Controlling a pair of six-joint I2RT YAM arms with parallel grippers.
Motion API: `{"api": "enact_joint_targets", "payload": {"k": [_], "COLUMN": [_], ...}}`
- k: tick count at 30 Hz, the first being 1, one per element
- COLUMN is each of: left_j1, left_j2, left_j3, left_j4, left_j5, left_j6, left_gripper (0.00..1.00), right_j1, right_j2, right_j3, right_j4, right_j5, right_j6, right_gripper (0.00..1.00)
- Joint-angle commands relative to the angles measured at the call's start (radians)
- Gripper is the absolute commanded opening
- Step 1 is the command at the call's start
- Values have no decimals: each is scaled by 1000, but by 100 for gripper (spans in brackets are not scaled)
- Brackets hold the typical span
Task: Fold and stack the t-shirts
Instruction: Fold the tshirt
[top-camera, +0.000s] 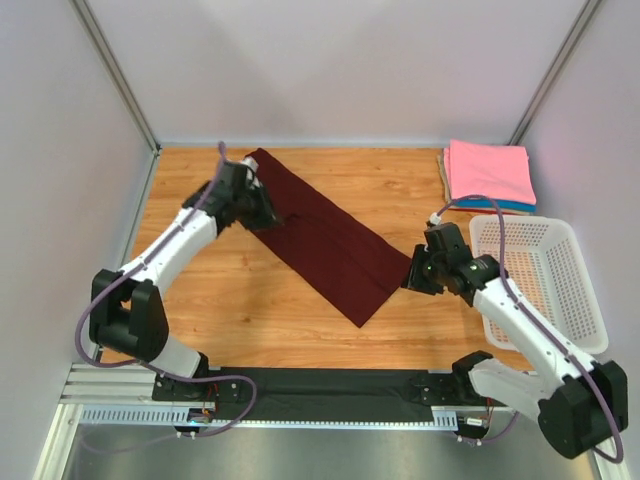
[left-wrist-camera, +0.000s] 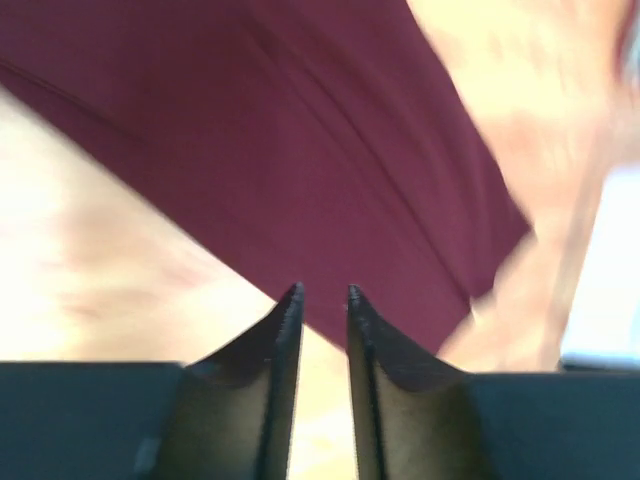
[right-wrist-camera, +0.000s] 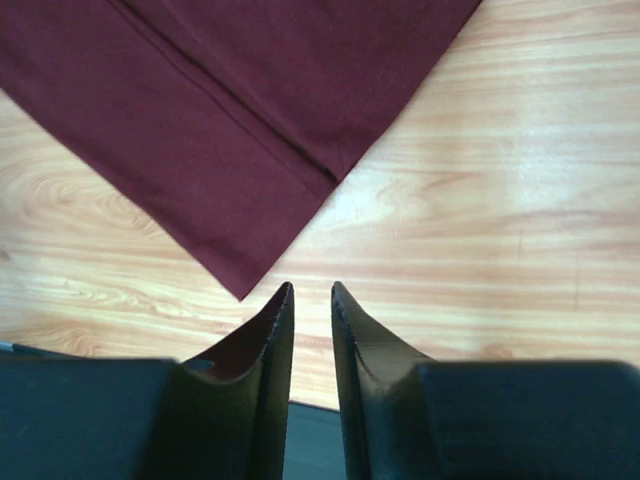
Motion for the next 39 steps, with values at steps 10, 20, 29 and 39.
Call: {"api": "enact_joint_targets", "payload": {"k": [10, 20, 29, 39], "left_j1": [-536, -674, -782, -828], "left_j2": [155, 381, 329, -69], "left_j3": [-138, -17, -143, -549], "left_j4": [318, 257, 60, 63], "left_j5": [4, -7, -145, -198], "left_j6": [-203, -248, -344, -506], "left_gripper": [11, 7, 5, 12], "right_j1": [3, 3, 3, 3], "right_j2": [-392, -403, -386, -290], "right_j3": [35, 33, 29, 24], "right_j4": [-242, -246, -233, -156], "right_j5": [-26, -61, -66, -95], "right_j6": [-1, -3, 15, 19], "right_gripper": [11, 10, 11, 17]}}
